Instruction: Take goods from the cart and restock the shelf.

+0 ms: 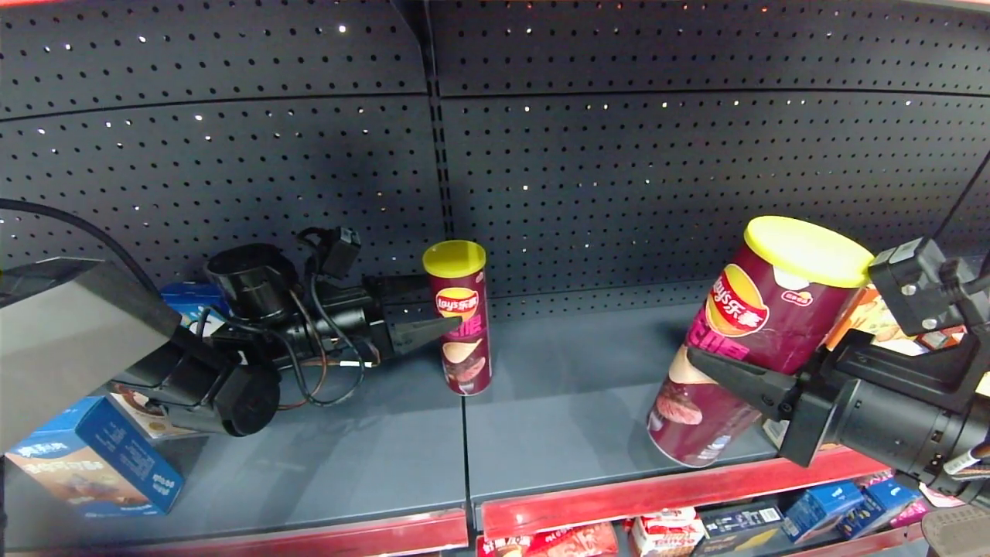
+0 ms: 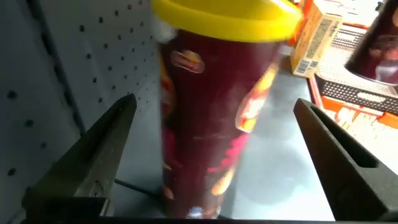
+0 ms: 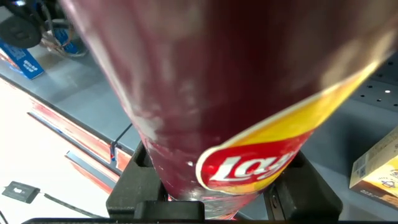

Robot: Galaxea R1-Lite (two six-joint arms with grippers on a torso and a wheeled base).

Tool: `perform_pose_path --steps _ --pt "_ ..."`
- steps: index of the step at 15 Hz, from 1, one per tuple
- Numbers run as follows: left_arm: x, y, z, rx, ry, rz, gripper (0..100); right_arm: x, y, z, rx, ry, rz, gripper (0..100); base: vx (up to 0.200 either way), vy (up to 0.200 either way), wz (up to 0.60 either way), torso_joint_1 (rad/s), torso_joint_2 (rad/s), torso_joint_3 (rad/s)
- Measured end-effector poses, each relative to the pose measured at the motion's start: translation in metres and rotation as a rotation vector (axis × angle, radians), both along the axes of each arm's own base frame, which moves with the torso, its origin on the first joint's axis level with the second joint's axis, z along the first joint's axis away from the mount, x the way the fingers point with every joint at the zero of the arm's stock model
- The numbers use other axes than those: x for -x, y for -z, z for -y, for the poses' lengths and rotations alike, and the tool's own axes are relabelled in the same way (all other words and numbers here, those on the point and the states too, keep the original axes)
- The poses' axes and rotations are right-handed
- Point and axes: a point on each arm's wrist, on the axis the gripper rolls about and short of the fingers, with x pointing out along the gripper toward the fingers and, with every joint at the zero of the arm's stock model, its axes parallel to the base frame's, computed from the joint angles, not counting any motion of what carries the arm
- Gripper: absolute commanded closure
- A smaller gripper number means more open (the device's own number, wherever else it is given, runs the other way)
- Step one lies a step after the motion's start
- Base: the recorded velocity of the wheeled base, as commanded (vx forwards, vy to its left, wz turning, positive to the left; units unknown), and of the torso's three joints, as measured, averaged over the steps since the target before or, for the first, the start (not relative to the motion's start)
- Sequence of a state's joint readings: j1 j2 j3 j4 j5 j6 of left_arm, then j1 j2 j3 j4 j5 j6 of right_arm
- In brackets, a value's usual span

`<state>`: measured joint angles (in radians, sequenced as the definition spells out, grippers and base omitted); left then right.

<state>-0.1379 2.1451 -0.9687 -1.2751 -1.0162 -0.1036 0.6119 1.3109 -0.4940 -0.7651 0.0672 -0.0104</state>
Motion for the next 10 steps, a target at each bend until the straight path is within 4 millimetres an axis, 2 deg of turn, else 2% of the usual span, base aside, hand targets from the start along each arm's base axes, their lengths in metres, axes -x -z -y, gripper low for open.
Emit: perform_pose_path --steps 4,10 --pt "-0.004 0.001 -0.002 0.0 -0.006 0.001 0 0.0 0.001 0.0 0.002 -0.008 -0.003 100 0.0 0.0 0.0 0.0 0.0 0.0" --pt "-0.007 0.013 0.019 -0.003 0.045 -0.02 0 0.001 0.002 0.001 0.004 -0.006 -0.006 100 0.0 0.0 0.0 0.0 0.0 0.0"
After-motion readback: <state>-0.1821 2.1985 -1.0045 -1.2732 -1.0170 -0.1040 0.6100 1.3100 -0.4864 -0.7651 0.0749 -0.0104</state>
